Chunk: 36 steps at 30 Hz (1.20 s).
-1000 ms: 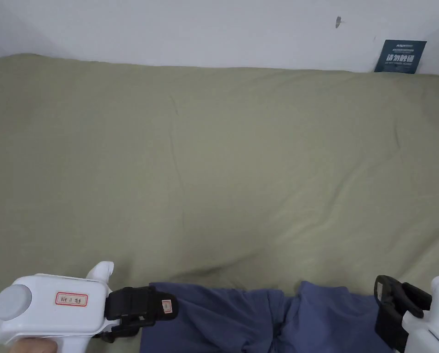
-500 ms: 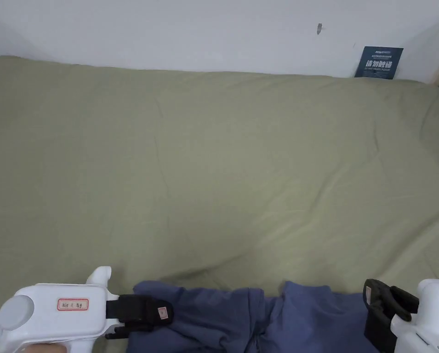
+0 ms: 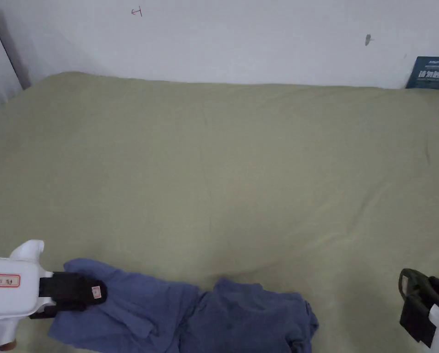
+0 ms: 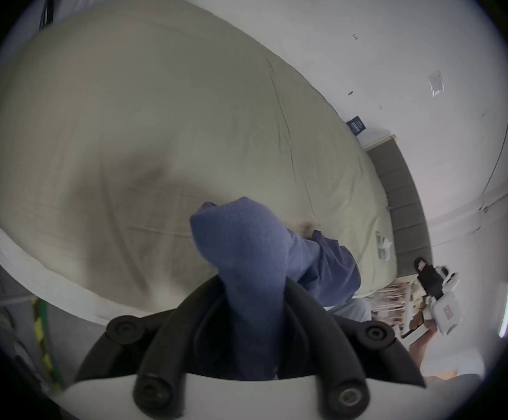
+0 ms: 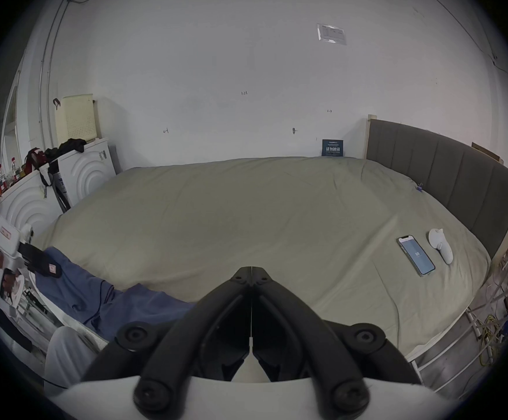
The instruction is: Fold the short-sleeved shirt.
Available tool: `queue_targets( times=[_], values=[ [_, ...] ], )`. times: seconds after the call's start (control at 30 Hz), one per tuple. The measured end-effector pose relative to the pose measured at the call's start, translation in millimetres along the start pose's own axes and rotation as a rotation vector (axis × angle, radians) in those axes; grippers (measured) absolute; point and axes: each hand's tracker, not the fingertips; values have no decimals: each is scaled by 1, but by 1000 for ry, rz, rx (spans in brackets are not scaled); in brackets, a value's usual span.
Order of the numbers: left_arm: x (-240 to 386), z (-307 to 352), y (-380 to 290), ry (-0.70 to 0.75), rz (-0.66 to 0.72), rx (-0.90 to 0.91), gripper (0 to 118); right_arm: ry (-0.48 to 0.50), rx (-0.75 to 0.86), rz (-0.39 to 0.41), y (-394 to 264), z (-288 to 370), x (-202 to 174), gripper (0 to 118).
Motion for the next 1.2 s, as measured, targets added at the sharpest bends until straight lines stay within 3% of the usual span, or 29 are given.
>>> queue_targets(
  times=[0.27,0.63,0.67,0.73,0.77,0.9,0.93,0.97,1.07,1.2],
  values=[
    [119,-12,-8,59,-254,-89,12,-78,186,71,2,30,0,3],
    [230,-147,-36,190,-424,-291,14,-154,278,2,14,62,28,3],
    [234,-162,-40,163,-425,-280,32,-165,278,-1,15,63,31,3],
    [246,-190,-47,85,-464,-280,100,-176,275,-3,15,64,36,3],
    [249,-196,-49,110,-452,-275,118,-187,272,-7,15,65,39,3],
    [246,-182,-51,52,-410,-288,118,-201,269,-19,14,69,48,3],
    [241,-168,-47,21,-383,-275,112,-200,267,-25,14,69,50,3],
    [236,-154,-44,-31,-357,-234,91,-202,265,-31,13,68,50,3],
    [209,-121,-41,-181,-289,-124,11,-186,250,-61,10,64,51,3],
    [183,-128,-56,-313,-293,-229,9,-167,226,-71,6,58,46,3]
  ],
)
